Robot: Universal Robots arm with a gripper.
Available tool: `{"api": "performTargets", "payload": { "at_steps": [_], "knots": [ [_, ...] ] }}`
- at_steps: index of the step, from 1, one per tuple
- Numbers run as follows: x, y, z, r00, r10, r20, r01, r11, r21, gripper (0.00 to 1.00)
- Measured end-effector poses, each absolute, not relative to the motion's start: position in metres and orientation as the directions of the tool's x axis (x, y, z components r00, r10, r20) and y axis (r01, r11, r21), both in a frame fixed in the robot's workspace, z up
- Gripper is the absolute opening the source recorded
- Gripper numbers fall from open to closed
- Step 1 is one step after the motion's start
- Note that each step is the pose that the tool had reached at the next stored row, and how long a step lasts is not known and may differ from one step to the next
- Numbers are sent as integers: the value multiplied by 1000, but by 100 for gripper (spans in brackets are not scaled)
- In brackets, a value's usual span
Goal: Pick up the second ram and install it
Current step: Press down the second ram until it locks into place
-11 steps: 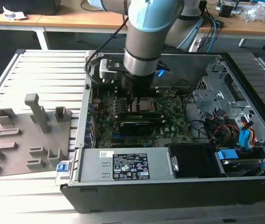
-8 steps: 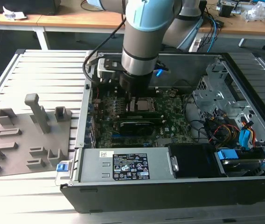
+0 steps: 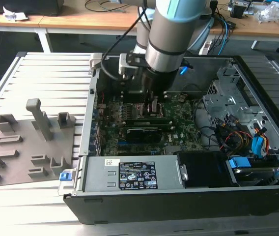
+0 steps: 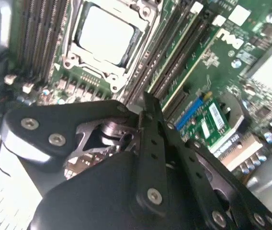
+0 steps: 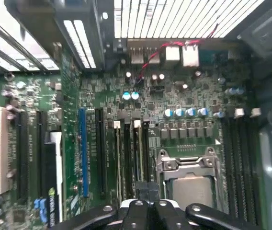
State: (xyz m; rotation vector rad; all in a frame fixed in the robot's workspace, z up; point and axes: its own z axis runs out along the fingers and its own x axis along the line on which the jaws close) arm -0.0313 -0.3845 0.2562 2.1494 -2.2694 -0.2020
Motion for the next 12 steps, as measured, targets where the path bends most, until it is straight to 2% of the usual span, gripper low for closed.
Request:
{"api": "performTargets", "payload": {
  "at_steps": [5, 12],
  "knots": [
    [-31, -384, 285, -58, -995, -82, -994, 50, 100, 11],
    [-31, -384, 286, -58, -995, -82, -994, 50, 100, 11]
  ]
}}
